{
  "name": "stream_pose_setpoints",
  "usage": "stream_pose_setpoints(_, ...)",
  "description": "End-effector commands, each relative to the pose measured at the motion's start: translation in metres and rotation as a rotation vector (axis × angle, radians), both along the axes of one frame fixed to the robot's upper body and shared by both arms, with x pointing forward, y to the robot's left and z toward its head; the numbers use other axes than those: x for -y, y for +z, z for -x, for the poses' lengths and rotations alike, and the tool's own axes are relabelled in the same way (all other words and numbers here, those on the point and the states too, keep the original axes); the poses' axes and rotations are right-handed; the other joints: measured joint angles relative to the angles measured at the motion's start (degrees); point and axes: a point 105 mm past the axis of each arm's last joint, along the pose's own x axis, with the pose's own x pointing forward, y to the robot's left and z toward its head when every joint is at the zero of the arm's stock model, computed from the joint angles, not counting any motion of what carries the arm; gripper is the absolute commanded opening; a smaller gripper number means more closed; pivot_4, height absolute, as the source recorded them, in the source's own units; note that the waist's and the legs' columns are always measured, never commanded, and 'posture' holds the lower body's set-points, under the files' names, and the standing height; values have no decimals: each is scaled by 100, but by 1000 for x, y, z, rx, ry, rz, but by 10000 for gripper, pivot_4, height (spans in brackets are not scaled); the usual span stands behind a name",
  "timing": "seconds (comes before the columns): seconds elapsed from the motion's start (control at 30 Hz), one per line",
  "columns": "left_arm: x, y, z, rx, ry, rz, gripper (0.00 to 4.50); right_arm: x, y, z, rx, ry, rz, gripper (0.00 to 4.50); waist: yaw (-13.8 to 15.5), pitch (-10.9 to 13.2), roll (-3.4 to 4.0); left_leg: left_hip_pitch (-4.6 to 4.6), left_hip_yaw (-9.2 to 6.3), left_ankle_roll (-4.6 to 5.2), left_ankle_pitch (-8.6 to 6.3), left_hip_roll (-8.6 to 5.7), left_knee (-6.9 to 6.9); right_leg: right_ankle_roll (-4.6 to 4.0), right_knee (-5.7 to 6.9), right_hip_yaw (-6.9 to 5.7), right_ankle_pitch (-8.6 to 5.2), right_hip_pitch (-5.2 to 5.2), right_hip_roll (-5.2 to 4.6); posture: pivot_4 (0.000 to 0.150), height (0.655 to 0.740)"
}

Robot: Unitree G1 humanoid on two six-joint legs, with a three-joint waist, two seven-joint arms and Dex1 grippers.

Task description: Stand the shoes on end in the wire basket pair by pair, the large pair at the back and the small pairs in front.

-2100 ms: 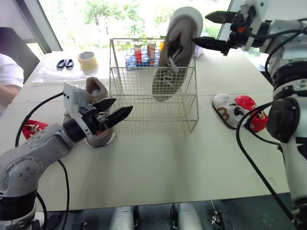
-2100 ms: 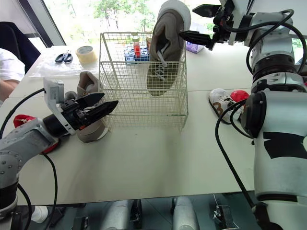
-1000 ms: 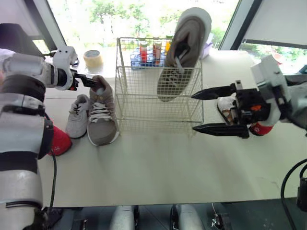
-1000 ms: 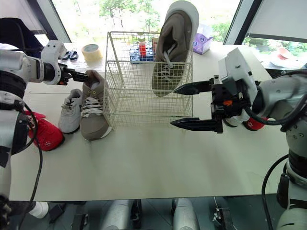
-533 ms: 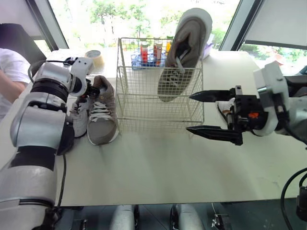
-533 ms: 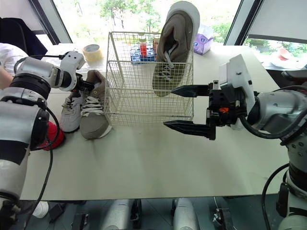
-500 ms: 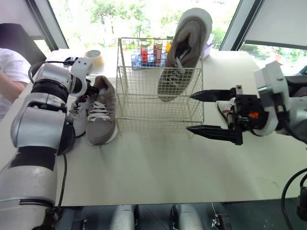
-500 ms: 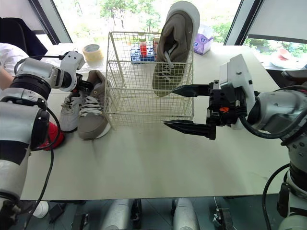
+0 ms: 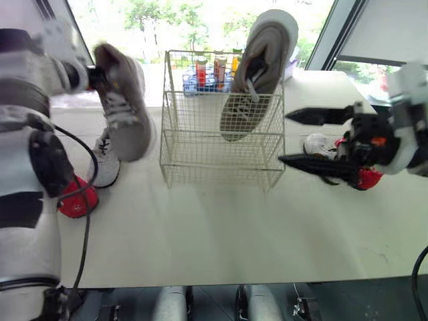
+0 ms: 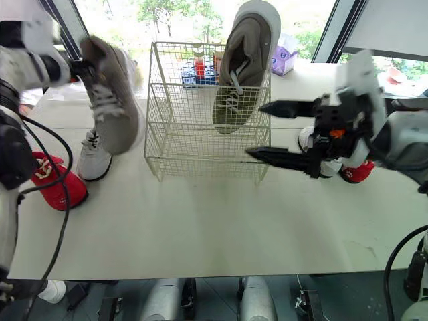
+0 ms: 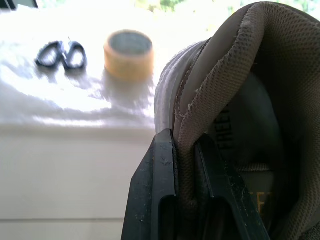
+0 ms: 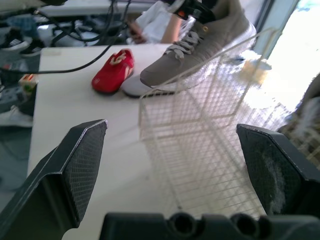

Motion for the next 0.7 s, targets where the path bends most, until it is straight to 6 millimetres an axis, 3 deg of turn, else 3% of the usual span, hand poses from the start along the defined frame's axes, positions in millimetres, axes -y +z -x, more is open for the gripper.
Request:
stream_pose_setpoints(0.03,3,116,49,504,-4,-18,661,12,20,5,66,-55,-13,45000,6,-1,-3,0,0,0,0,0,0,0,-1,0,0,1,0,1500,6675)
stream_pose_setpoints(0.1,15,134,62,635,-34,-21,661,16,23,3,55,-73,-11,45000,16,-2,-3,2,2,1,0,-1,2,0,-2,0,0,6,-3,1500,6675)
stream_pose_setpoints(0.2,44,141,73,781,-73,-100,661,18,23,2,32,-80,-3,45000,25,-6,3,4,-1,3,-2,-1,18,1,3,-1,1,16,-4,1500,6675)
stream_pose_setpoints(0.5,143,110,78,1004,-202,-239,661,17,18,-5,-3,-87,-11,45000,6,-7,2,-1,-5,7,-3,-2,45,10,14,-1,10,21,-2,1500,6675)
stream_pose_setpoints(0.7,167,101,72,1017,-245,-162,661,18,21,-1,4,-104,-7,45000,6,-8,3,3,-2,9,-4,-2,36,10,8,0,10,20,-3,1500,6675)
